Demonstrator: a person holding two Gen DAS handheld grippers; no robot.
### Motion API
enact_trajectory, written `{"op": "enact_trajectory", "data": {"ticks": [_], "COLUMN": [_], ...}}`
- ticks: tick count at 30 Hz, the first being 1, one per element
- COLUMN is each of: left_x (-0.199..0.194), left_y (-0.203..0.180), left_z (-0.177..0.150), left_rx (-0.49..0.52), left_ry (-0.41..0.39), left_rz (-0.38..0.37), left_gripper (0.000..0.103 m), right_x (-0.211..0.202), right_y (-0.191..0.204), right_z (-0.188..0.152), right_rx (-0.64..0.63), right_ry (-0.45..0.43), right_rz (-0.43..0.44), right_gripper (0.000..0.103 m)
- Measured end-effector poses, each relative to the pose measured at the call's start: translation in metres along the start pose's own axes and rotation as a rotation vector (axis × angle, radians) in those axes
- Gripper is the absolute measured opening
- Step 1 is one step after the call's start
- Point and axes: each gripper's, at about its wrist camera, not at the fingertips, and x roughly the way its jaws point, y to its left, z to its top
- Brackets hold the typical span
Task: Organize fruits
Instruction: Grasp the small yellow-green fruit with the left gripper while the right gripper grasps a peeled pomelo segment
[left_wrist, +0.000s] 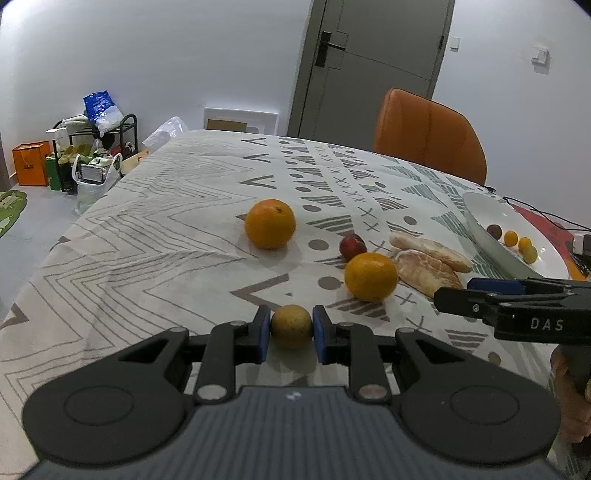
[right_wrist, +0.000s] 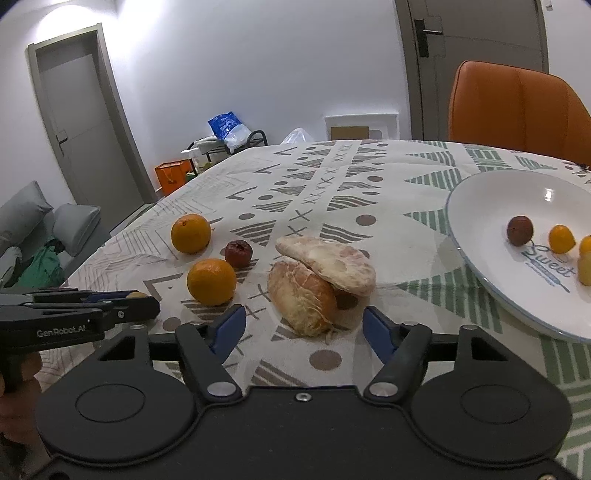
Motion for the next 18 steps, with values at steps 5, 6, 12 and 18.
{"op": "enact_trajectory", "data": {"ticks": [5, 6, 12, 18], "left_x": [0.0, 0.0001, 0.0008, 0.0015], "left_y": [0.0085, 0.0095, 0.011, 0.0062], "left_z": [0.0025, 0.0027, 0.0031, -0.0007], "left_rx": [-0.017, -0.019, -0.021, -0.012], "left_ry": [-0.004, -0.004, -0.006, -0.02], "left_rz": [0.018, 0.02, 0.024, 0.039], "left_gripper": [0.023, 0.023, 0.023, 0.023], "right_x": [0.0057, 0.0064, 0.0089, 0.0012], "right_y": [0.0023, 0.0024, 0.003, 0.0033], "right_z": [0.0032, 0.0037, 0.0051, 0.0021], "right_rx": [-0.015, -0.016, -0.023, 0.0], "right_ry": [0.003, 0.004, 0.002, 0.017], "right_rz": [-0.005, -0.003, 0.0, 0.034], "right_gripper": [0.066, 0.065, 0.048, 0.038]}}
